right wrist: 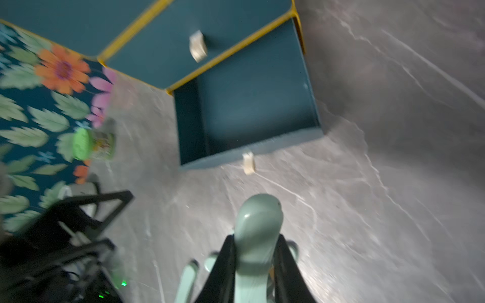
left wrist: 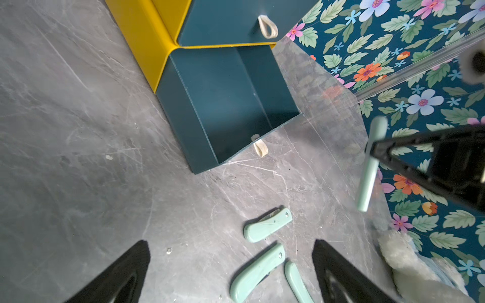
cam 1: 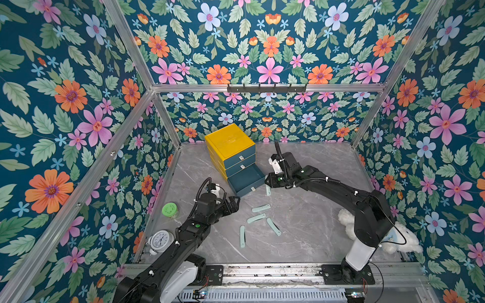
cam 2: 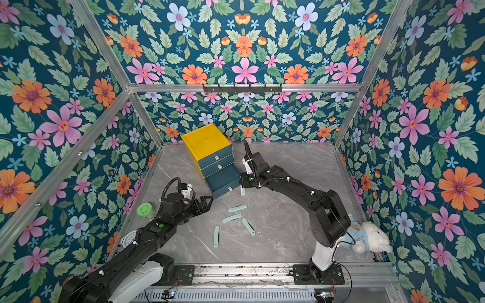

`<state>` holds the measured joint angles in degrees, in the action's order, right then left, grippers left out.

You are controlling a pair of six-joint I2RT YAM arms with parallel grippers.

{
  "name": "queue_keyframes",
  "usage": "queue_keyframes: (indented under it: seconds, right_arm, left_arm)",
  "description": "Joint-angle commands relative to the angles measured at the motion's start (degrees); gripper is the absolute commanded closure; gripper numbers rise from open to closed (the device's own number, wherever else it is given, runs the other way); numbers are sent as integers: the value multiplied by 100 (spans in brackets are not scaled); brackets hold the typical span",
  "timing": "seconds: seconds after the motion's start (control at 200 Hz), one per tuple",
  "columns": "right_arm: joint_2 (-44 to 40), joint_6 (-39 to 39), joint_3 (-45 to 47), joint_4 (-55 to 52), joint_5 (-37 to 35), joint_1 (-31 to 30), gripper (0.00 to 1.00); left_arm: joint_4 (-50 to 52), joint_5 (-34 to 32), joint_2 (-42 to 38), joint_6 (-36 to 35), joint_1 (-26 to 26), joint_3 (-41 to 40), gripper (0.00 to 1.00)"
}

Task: Place the fruit knives into the drawer by color
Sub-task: Pick up the fruit knife from the center of the board, then place the fruit knife in the drawer.

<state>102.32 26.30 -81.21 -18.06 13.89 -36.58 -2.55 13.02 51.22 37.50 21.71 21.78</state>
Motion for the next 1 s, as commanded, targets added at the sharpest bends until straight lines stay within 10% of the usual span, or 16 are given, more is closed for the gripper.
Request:
queue_keyframes:
  seconds: [0.0,0.5,0.675,0.995]
  right_arm:
    - [410,889,-438,1124,424,-7,89]
    - [2198,1903,-1660,1294,-100,115,74]
    - [1993,1633,-1511,1506,-62,114,55]
    - [566,1391,-37,1588,-87,111,54]
  left_arm:
    - [-2,75,28,29,3,50,1]
    - [305,306,-14,-40,6,16,1]
    - [296,354,-99,-31,5,4,1]
    - [779,566,187,-281,234,569,5]
